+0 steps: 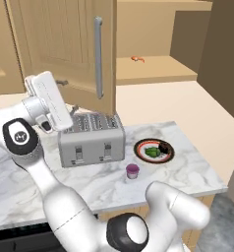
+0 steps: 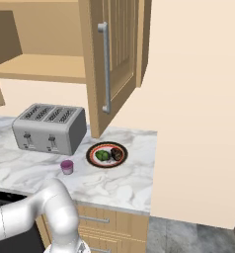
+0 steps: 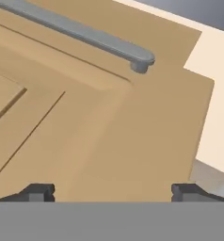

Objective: Pick the avocado and bread from the counter and place them on the plate. Then pick the jam from the cabinet and place it next to the plate. Lastly close the cabinet door.

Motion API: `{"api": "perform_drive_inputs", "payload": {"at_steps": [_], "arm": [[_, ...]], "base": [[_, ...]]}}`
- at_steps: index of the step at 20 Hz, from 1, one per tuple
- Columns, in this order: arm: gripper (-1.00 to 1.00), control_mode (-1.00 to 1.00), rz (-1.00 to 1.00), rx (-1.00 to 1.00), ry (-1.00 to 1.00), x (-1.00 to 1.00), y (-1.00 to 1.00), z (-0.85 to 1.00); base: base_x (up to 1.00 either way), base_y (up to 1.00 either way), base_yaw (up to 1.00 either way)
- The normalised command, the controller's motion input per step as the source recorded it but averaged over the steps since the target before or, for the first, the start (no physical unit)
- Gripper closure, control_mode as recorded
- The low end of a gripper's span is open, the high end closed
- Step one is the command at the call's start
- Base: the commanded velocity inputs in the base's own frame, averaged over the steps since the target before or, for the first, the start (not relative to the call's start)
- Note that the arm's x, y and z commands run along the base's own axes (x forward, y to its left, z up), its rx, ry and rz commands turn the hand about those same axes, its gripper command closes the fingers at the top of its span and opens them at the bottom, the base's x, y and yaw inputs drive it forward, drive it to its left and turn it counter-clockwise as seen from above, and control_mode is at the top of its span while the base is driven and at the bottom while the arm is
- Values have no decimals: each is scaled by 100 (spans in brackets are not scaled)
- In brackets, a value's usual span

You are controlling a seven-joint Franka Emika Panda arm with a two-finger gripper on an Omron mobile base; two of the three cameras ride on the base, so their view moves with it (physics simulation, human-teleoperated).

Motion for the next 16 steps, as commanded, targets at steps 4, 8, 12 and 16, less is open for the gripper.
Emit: {"api": "perform_drive_inputs", "payload": {"at_steps": [4,8,12,16], "arm": [[-100,-100,28,25,0,-1,-100,54],[-100,-100,30,23,0,3,-100,29],[-100,-100,41,11,6,47,-98,-20],[-100,-100,47,1,16,96,-73,-72]], "base": [[0,0,0],[0,0,0],[0,0,0],[0,0,0]]}}
